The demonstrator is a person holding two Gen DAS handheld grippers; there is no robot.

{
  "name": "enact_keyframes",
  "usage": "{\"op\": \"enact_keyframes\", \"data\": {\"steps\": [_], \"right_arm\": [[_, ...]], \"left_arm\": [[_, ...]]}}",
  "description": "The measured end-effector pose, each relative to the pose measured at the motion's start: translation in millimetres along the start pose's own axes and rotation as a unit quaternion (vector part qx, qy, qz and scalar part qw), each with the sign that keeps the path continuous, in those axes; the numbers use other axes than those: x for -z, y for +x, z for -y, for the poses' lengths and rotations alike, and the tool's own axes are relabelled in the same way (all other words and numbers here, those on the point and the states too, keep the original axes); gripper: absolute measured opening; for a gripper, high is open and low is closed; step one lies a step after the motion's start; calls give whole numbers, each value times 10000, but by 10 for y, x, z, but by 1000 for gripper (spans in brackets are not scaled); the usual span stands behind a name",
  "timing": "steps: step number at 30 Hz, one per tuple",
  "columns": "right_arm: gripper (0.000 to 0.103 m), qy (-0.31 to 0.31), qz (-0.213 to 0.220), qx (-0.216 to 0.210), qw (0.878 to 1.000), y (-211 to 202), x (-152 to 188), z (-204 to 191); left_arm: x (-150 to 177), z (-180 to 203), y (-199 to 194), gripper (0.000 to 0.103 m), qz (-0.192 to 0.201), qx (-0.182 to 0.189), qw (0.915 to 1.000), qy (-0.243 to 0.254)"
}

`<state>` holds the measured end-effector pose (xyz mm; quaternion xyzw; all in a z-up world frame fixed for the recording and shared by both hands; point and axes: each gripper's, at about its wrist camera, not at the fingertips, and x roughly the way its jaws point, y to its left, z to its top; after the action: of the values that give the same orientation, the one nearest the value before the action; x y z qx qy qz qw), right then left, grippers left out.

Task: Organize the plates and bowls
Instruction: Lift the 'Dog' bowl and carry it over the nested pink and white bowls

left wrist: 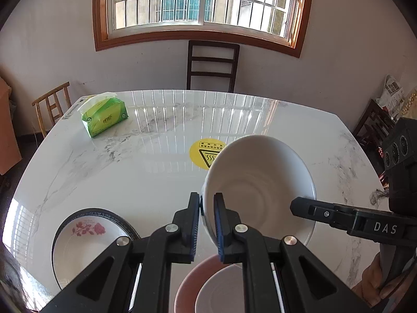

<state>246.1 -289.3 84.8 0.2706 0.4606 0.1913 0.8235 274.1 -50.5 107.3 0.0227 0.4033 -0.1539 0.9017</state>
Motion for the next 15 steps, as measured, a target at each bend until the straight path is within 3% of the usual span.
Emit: {"op": "enact_keyframes", "data": {"steps": [15], "right_arm": [[16, -14, -106, -76, 9999, -250, 637, -137]], "left_arm": [[534, 116, -553, 11, 98, 77, 9999, 48]]}}
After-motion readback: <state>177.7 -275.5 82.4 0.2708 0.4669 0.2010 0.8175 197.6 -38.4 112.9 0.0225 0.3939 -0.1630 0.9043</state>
